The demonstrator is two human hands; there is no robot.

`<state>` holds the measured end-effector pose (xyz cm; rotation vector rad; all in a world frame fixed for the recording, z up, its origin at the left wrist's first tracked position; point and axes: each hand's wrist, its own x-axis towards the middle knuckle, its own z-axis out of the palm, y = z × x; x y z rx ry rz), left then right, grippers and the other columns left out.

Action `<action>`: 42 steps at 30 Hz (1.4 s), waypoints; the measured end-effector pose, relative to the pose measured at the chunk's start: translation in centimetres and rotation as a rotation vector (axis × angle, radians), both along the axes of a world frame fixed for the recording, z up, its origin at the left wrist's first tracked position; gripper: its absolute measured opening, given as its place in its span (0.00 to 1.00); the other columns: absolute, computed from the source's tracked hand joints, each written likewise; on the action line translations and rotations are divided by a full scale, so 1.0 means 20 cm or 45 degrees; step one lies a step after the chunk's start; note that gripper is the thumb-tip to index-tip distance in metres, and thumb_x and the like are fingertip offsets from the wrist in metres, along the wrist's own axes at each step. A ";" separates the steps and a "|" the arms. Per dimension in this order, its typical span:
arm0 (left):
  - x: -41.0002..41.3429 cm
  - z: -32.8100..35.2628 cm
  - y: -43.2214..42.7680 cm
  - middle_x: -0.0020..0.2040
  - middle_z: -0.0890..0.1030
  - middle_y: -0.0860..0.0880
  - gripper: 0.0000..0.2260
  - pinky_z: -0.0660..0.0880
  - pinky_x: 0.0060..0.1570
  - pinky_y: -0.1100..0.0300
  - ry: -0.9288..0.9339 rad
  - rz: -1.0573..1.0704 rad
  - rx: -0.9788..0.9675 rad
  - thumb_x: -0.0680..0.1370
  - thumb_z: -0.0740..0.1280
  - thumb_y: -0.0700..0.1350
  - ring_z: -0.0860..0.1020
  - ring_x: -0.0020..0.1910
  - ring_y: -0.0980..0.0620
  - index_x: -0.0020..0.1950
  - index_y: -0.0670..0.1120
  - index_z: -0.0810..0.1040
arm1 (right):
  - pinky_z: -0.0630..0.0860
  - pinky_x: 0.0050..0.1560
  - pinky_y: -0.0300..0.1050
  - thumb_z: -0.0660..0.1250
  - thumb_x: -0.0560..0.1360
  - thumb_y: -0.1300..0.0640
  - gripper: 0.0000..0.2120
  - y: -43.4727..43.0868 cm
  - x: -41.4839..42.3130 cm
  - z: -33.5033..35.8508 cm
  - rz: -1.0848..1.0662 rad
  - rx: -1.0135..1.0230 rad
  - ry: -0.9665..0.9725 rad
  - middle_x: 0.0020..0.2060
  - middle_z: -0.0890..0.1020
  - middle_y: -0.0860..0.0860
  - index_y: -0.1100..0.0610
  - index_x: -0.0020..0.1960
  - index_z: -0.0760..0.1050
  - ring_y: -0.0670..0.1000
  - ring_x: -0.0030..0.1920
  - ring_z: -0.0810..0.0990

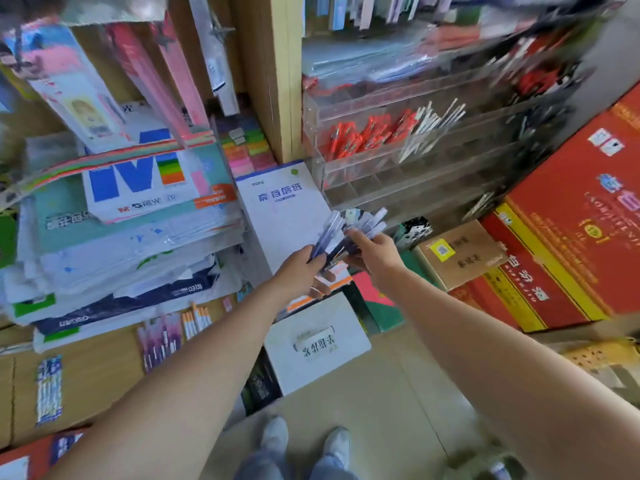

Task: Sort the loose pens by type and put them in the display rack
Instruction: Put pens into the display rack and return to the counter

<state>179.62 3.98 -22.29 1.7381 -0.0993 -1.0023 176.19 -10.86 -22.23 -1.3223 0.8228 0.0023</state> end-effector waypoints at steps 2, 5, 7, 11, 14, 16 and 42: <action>0.03 0.03 -0.12 0.42 0.78 0.43 0.10 0.74 0.30 0.59 -0.023 -0.046 0.033 0.84 0.54 0.45 0.76 0.30 0.46 0.63 0.45 0.67 | 0.79 0.34 0.38 0.67 0.77 0.58 0.09 -0.12 0.01 0.02 -0.026 -0.005 0.014 0.35 0.80 0.56 0.63 0.42 0.78 0.49 0.28 0.80; 0.10 0.05 -0.28 0.39 0.74 0.44 0.09 0.66 0.26 0.61 -0.134 -0.123 0.082 0.84 0.54 0.44 0.69 0.26 0.49 0.61 0.43 0.68 | 0.79 0.33 0.37 0.68 0.77 0.58 0.09 -0.26 0.05 0.05 -0.076 0.015 0.009 0.38 0.82 0.58 0.65 0.45 0.78 0.48 0.28 0.81; 0.17 0.07 -0.36 0.36 0.71 0.45 0.09 0.62 0.26 0.62 -0.206 -0.171 0.091 0.83 0.55 0.45 0.64 0.26 0.51 0.59 0.42 0.70 | 0.79 0.32 0.37 0.69 0.76 0.57 0.09 -0.34 0.09 0.08 -0.141 0.025 0.005 0.36 0.81 0.56 0.63 0.42 0.77 0.48 0.28 0.80; 0.29 0.11 -0.51 0.35 0.69 0.47 0.09 0.61 0.29 0.60 -0.302 -0.276 0.112 0.84 0.55 0.46 0.63 0.28 0.53 0.58 0.44 0.70 | 0.80 0.34 0.40 0.69 0.77 0.55 0.10 -0.48 0.19 0.10 -0.204 0.040 -0.040 0.33 0.80 0.55 0.62 0.42 0.75 0.48 0.27 0.80; 0.37 0.14 -0.62 0.37 0.69 0.47 0.08 0.62 0.28 0.63 -0.277 -0.323 0.145 0.84 0.55 0.48 0.65 0.27 0.54 0.56 0.45 0.69 | 0.80 0.33 0.40 0.69 0.77 0.56 0.08 -0.58 0.25 0.11 -0.214 0.044 -0.066 0.36 0.81 0.57 0.61 0.44 0.76 0.51 0.30 0.80; 0.41 0.15 -0.70 0.38 0.70 0.46 0.07 0.63 0.26 0.64 -0.246 -0.328 0.141 0.84 0.55 0.47 0.66 0.23 0.58 0.55 0.45 0.68 | 0.79 0.32 0.39 0.69 0.77 0.57 0.07 -0.66 0.28 0.13 -0.210 0.038 -0.073 0.37 0.82 0.56 0.60 0.43 0.76 0.52 0.31 0.79; 0.83 0.11 -2.07 0.36 0.74 0.48 0.07 0.68 0.38 0.53 -0.650 0.150 0.471 0.83 0.56 0.50 0.74 0.37 0.46 0.51 0.49 0.69 | 0.81 0.46 0.49 0.69 0.76 0.61 0.09 -2.45 1.10 0.18 -0.135 -0.318 -0.158 0.50 0.80 0.61 0.65 0.52 0.74 0.57 0.50 0.82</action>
